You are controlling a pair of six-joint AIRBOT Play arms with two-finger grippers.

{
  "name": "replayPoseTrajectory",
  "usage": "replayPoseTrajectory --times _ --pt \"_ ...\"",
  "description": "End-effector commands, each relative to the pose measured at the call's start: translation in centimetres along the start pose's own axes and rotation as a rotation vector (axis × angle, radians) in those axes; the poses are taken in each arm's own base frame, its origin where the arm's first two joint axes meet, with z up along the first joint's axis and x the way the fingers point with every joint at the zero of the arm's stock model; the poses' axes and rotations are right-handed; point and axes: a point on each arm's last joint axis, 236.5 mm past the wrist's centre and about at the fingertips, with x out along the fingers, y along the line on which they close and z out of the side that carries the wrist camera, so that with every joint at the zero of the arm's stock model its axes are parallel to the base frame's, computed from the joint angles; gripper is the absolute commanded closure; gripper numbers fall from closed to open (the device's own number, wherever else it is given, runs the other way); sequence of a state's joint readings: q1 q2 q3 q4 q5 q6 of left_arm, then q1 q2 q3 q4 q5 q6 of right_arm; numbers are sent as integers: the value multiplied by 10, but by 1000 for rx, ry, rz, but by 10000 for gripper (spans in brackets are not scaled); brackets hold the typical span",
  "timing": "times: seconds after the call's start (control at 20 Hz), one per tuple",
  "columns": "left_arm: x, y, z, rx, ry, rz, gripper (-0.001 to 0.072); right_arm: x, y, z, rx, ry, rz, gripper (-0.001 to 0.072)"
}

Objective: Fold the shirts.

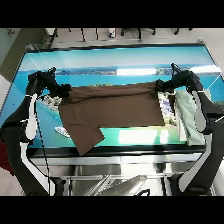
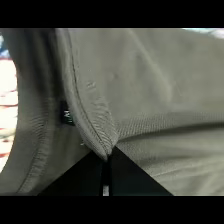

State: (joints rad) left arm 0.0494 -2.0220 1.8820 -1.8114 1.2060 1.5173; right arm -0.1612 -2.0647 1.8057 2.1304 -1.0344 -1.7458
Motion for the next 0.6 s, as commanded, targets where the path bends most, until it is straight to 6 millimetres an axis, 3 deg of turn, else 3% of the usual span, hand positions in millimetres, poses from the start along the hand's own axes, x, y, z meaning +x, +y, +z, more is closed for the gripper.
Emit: replayPoseTrajectory --times 0.0,0.25,0.3,0.35,0.4,0.45,0.5,0.55 --pt "1 17 -9 -3 38 64 691 2 -6 -4 4 16 -15 690" --pt "1 14 -9 -5 39 54 690 3 -5 -4 3 16 -14 685" --pt "1 14 -9 -8 39 54 690 3 -5 -4 5 16 -11 643" --pt "0 11 -9 -13 41 44 689 2 0 -3 16 13 8 424" --pt "-1 5 -9 -21 41 19 605 2 6 -3 28 12 31 276" --pt "-5 -5 -9 -32 39 -20 249 -2 12 -2 39 11 55 268" --pt "-9 -11 -9 -39 36 -42 10 -6 17 -2 41 15 70 269" --pt "-17 -14 -10 -36 37 -48 12 -14 21 -3 33 21 75 269"
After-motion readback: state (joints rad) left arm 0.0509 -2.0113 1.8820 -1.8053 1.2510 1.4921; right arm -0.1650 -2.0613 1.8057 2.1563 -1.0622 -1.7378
